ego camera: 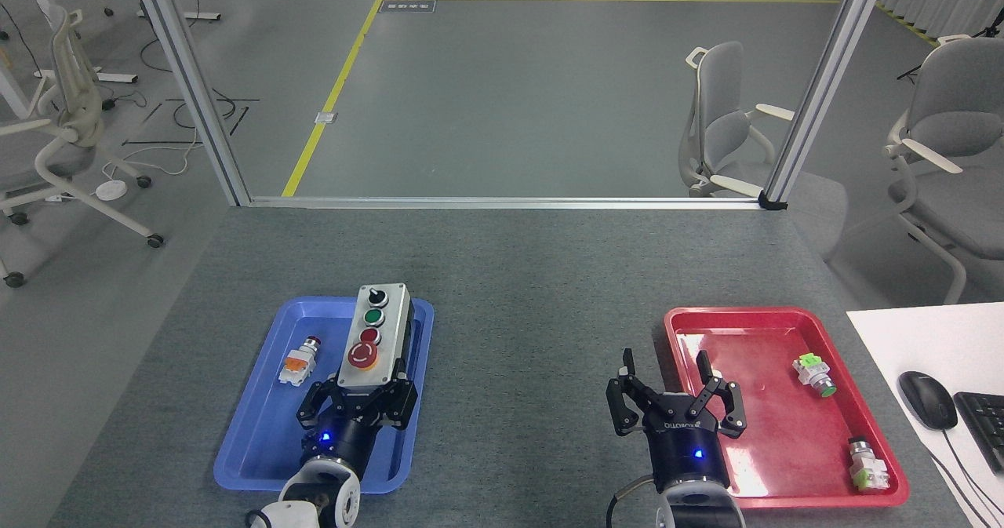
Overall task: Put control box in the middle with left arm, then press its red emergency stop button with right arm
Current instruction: 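Lift the control box with the left gripper and carry it toward the table middle, then lower the control box between the trays and open the left gripper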
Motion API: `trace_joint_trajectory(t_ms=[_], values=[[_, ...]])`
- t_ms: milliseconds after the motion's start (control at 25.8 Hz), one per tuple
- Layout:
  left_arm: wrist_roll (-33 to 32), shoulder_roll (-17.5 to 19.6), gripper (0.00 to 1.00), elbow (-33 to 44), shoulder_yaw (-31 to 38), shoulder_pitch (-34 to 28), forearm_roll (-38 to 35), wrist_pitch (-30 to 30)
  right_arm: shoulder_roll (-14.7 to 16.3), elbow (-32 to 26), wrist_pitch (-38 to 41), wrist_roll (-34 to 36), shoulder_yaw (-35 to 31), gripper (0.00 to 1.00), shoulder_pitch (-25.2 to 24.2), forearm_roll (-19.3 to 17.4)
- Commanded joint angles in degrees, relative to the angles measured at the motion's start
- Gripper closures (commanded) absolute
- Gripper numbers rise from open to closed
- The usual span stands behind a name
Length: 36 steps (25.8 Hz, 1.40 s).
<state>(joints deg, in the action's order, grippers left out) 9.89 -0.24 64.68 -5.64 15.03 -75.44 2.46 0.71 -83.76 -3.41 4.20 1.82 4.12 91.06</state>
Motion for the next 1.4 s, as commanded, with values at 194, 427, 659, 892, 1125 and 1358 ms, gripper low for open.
trace_joint_trajectory(t_ms=[194,427,659,892,1125,1358], values=[[0.0,-1.1,1.0,9.4,-11.8,-3.7,1.5,-0.2,0.2,0.0,0.0,0.0,-0.1,0.02,0.0,0.0],[0.0,-7.5,1.0,-1.2,-19.7,-0.3,-2.2,-3.2,0.3,0.0,0.0,0.0,-0.2,0.02,0.0,0.0],[-0.3,-7.5,1.0,-10.4,-33.1,6.4,-2.6,-8.4,0.2,0.0,0.0,0.0,-0.2,0.02,0.0,-0.1],[-0.9,-7.7,1.0,-15.4,-40.1,9.3,-2.5,-9.4,0.2,0.1,0.0,0.0,-0.2,0.01,0.0,-0.1],[-2.2,-7.8,1.0,-17.6,-40.9,10.7,-2.3,-9.3,0.2,0.4,0.0,-0.1,-0.1,0.02,0.0,-0.1],[-3.9,-7.7,0.93,-17.6,-40.9,11.6,-2.1,-9.1,0.3,1.1,0.0,-0.1,0.0,0.02,0.0,-0.1]])
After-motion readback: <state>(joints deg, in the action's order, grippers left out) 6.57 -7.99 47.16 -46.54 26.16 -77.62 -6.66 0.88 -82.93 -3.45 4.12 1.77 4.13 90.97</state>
